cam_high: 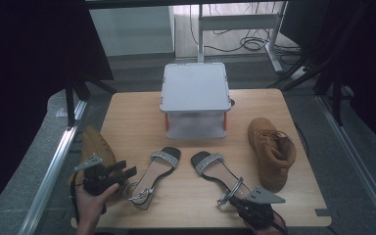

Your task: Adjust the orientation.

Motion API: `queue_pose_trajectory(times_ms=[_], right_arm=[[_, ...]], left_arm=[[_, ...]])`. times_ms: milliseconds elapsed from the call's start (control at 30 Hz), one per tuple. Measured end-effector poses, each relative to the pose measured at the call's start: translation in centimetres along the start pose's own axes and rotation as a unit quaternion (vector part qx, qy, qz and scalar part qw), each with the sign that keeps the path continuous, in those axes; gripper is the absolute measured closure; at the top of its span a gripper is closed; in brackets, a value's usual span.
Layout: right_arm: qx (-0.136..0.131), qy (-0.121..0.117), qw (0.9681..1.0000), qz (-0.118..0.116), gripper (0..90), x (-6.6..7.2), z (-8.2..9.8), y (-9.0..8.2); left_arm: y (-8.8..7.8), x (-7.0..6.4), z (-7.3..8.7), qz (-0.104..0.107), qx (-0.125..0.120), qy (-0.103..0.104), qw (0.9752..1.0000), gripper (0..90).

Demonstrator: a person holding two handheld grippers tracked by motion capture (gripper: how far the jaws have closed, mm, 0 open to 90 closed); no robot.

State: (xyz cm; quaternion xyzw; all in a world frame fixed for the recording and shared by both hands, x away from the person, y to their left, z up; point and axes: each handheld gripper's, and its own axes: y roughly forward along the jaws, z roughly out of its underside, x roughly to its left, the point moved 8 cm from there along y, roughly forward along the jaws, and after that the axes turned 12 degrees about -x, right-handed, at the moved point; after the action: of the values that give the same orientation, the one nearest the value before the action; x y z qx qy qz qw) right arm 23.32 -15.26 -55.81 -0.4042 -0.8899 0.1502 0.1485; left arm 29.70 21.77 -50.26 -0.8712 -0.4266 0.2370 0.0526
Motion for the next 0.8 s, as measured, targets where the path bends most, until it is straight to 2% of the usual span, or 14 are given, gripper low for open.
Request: queue_pose_trajectory(times_ms=[100,133,167,300,467,533,600,667,700,733,800], right_arm=[[-0.015,0.004,0.9999,0.0,89.8,-0.1,-0.3,-1.0],[-0.015,0.004,0.9999,0.0,89.8,-0.1,-0.3,-1.0],[-0.027,0.004,0.9996,0.004,89.8,-0.3,-0.6,-1.7],[-0.044,0.009,0.999,0.007,89.7,-0.7,-1.5,-2.5],[-0.063,0.009,0.9977,0.021,86.8,-1.8,-2.9,-3.3],[-0.068,0.008,0.9974,0.022,83.2,-2.1,-3.5,-3.2],[-0.069,0.006,0.9973,0.023,81.8,-2.1,-3.8,-3.1],[-0.069,0.001,0.9974,0.021,75.2,-2.1,-4.2,-2.6],[-0.069,0.001,0.9974,0.021,75.2,-2.1,-4.2,-2.6],[-0.067,-0.001,0.9975,0.023,69.2,-2.0,-4.5,-2.2],[-0.068,0.002,0.9975,0.022,63.6,-1.9,-4.8,-1.8]], left_arm=[[0.1,0.0,0.1,-0.015,0.007,0.015,0.9998,37.7],[0.1,0.0,0.1,-0.015,0.007,0.015,0.9998,37.7],[0.1,-0.1,0.1,-0.016,0.008,0.018,0.9997,37.7],[0.4,-0.6,0.1,-0.01,0.012,0.023,0.9996,37.5],[1.0,-1.1,0.5,-0.006,0.022,0.029,0.9993,37.4],[1.3,-1.2,0.8,-0.021,0.035,0.043,0.9983,37.4],[1.3,-1.2,0.8,-0.023,0.037,0.044,0.9981,37.3],[1.6,-1.4,1.0,-0.032,0.048,0.053,0.9969,37.3],[1.6,-1.4,1.0,-0.032,0.048,0.053,0.9969,37.3],[1.8,-1.5,1.1,-0.036,0.053,0.057,0.9963,37.3],[2.5,-1.7,0.9,-0.053,0.069,0.067,0.9939,37.5]])
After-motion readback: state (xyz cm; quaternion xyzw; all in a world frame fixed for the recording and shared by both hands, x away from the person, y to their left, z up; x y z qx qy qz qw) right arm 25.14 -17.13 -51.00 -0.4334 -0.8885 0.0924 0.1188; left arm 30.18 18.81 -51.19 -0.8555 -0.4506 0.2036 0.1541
